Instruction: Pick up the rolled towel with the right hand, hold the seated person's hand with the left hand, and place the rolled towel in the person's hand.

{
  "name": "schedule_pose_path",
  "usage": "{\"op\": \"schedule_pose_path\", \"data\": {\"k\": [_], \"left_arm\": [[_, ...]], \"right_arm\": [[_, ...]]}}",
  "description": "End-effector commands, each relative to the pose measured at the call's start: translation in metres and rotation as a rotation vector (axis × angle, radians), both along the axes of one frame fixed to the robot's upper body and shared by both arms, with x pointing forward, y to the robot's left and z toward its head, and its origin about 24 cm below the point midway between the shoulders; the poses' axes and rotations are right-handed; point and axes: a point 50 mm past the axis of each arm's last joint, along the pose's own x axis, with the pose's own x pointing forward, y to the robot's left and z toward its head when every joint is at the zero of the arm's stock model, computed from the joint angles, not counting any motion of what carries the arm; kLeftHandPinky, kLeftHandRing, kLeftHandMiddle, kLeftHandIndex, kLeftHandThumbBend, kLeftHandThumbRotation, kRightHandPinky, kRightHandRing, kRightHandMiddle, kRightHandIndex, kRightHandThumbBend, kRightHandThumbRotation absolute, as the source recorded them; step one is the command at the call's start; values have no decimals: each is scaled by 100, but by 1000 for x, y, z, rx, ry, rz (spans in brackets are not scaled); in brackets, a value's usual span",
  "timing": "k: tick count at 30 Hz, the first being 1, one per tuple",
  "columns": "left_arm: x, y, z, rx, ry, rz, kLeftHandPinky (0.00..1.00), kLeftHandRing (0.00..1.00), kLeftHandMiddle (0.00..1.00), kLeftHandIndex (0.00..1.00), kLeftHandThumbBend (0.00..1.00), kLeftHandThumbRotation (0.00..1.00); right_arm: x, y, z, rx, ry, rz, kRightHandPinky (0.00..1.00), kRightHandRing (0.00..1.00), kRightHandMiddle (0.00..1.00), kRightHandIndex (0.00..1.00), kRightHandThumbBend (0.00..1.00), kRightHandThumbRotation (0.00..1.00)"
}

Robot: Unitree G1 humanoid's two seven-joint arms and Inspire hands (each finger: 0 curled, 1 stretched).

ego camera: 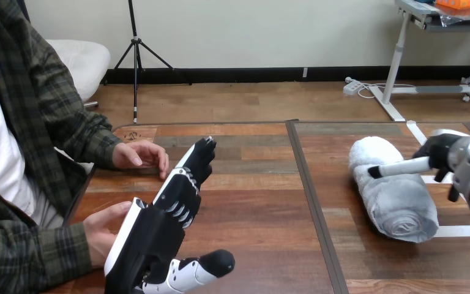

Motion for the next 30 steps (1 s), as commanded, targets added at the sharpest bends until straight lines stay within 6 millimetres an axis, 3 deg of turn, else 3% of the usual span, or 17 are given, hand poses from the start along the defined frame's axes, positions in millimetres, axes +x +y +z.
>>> {"op": "schedule_pose_path", "data": {"k": [1,7,10,19,30], "left_arm": [[3,-5,25,-30,-120,-28,100,99,98,94,100,51],[0,-6,26,-35,-116,-27,100,99,98,94,100,51],[-1,-6,26,-37,-115,-28,100,98,98,94,100,50],[-5,-7,26,-43,-108,-22,99,98,97,93,100,49],[-9,-8,27,-54,-108,-18,98,98,97,93,100,49]], "right_arm": [[27,29,48,-43,-151,103,25,89,97,98,91,76],[26,33,40,-72,-123,132,23,85,96,98,90,80],[26,36,36,-104,-111,157,19,89,98,99,91,86],[24,43,24,-58,-108,143,4,98,100,100,90,86],[22,50,11,-53,-111,153,0,99,100,100,95,85]]}}
